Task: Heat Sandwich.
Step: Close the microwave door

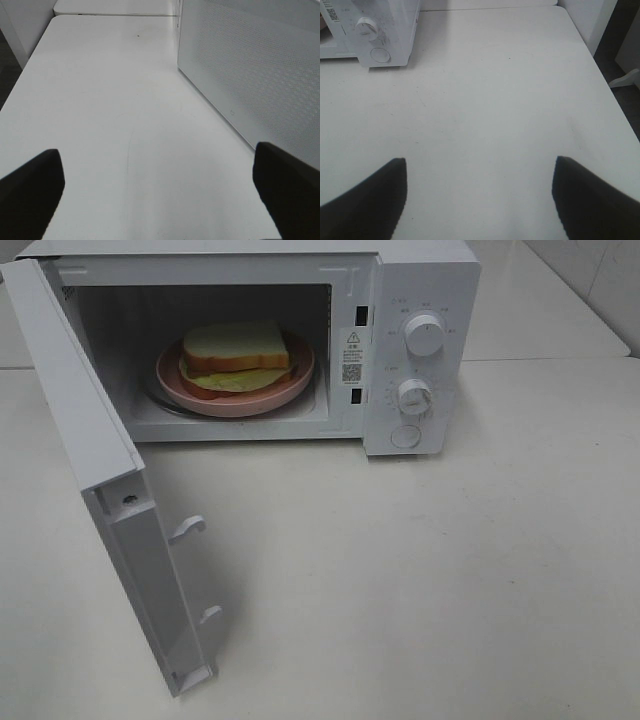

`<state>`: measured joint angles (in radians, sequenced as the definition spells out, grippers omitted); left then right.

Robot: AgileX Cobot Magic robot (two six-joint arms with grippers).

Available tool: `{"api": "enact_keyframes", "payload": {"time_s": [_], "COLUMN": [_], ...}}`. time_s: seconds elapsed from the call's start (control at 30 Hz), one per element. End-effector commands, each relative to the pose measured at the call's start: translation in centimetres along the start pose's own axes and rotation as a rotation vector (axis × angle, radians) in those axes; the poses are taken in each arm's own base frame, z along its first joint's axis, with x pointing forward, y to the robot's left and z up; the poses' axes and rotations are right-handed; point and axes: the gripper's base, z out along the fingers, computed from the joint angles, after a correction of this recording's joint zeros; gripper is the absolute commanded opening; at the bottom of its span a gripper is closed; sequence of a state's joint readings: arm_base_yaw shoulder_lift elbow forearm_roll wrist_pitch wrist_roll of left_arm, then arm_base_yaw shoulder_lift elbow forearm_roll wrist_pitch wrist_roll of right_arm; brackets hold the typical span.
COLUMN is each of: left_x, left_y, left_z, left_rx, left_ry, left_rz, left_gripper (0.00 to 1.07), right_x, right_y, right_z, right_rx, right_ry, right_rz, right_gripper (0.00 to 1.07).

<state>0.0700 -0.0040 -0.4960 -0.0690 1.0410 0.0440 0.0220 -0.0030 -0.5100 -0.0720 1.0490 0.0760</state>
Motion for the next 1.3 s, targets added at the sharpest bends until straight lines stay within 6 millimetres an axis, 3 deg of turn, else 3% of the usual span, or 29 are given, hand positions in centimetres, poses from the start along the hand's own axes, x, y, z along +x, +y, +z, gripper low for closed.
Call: {"api": "enact_keyframes", "payload": {"time_s": [0.03,0.6,0.77,0.9,1.0,1.03,1.07,1.2,1.23,1.27,1.3], "left_x": [0.2,0.1,-1.7,-3.1,-3.8,-4.3,-4.3,-5.1,-5.1,-5.4,-5.7], "left_y": [-0.1,-0.1,-0.2,-0.1,0.0,0.1,0.1,0.2,0.2,0.2,0.3], "left_z": [-0.3,-0.2,-0.8,-0.1,0.8,1.5,1.5,2.9,2.9,3.6,4.0], "left_rx": [0.010,0.013,0.019,0.010,0.009,0.008,0.008,0.005,0.005,0.003,0.000], "left_ry": [-0.028,-0.023,-0.082,-0.085,-0.069,-0.056,-0.056,-0.028,-0.028,-0.010,-0.008], "left_rz": [-0.003,-0.012,-0.020,-0.013,-0.017,-0.020,-0.020,-0.026,-0.026,-0.027,-0.026], "left_gripper": [0.97,0.97,0.97,0.96,0.84,0.73,0.73,0.39,0.39,0.23,0.14], "right_x": [0.2,0.2,0.2,0.2,0.2,0.2,0.2,0.2,0.2,0.2,0.2], "right_y": [0.0,0.0,0.0,0.0,0.0,0.0,0.0,0.0,0.0,0.0,0.0], "right_z": [-0.2,-0.2,-0.2,-0.2,-0.2,-0.2,-0.2,-0.2,-0.2,-0.2,-0.2], "right_rx": [-0.001,-0.001,-0.001,-0.001,-0.001,-0.001,-0.001,-0.001,-0.001,-0.001,-0.001], "right_ry": [-0.036,-0.036,-0.036,-0.036,-0.036,-0.036,-0.036,-0.036,-0.036,-0.036,-0.036], "right_rz": [0.001,0.001,0.001,0.001,0.001,0.001,0.001,0.001,0.001,0.001,0.001], "right_gripper": [0.76,0.76,0.76,0.76,0.76,0.76,0.76,0.76,0.76,0.76,0.76]}}
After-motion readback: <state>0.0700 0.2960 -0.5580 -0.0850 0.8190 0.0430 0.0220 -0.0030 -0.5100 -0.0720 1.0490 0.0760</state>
